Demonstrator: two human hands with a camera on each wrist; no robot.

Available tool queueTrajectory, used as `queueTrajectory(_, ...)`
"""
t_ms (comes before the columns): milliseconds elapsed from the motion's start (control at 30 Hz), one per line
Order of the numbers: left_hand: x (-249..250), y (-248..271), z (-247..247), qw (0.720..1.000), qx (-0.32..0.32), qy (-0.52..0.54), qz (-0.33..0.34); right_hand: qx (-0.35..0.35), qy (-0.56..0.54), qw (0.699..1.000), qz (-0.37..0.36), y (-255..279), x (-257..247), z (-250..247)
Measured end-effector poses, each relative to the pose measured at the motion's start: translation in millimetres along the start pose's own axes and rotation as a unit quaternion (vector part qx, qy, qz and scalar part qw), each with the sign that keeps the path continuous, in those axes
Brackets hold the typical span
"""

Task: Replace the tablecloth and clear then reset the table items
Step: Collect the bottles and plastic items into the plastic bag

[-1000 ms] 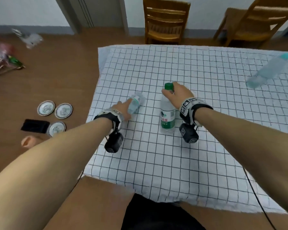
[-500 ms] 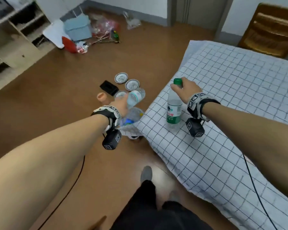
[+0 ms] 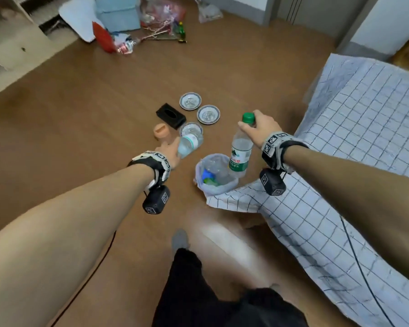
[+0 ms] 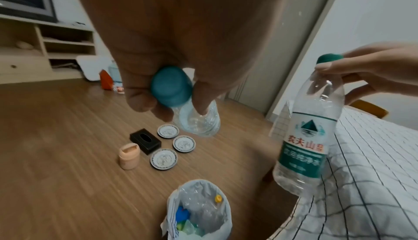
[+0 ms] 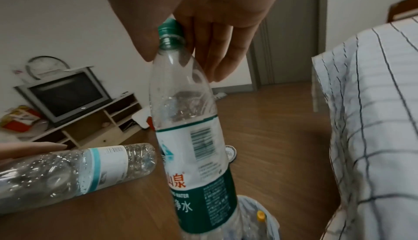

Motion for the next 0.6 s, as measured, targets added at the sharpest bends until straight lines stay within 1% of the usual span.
queueTrajectory(100,-19,-37,2,0.998,-0.050,-0.002,0.029,-0.011,-0.010,0.998,0.069,-20,-10,34)
queueTrajectory(200,-31,-71,-2,0.995,-0.084,-0.012,0.046,-0.004,-0.037,0.991,0.126,-32,-18,54)
queueTrajectory(333,-24,-117,-12,0.990,-0.107,-0.014,0.092,-0.002,-0.047,0.985,0.164,-51,-14,72)
queueTrajectory(400,-17,-142,-13,0.988,-0.105,-0.016,0.113,-0.003,-0.049,0.981,0.186,-63,-7,80)
queueTrajectory(467,-11,-163,-8,0.986,-0.111,-0.006,0.124,-0.006,-0.060,0.977,0.206,-76,2,91)
queueTrajectory(600,4,-209,7,0.981,-0.144,0.007,0.131,-0.016,-0.079,0.969,0.234,-111,28,122)
Point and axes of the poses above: each hand's wrist, its own y-axis away from the middle knuckle, its own z-axis out of the palm, x = y × z, the point moved 2 cm from there along -y, towards the middle knuckle
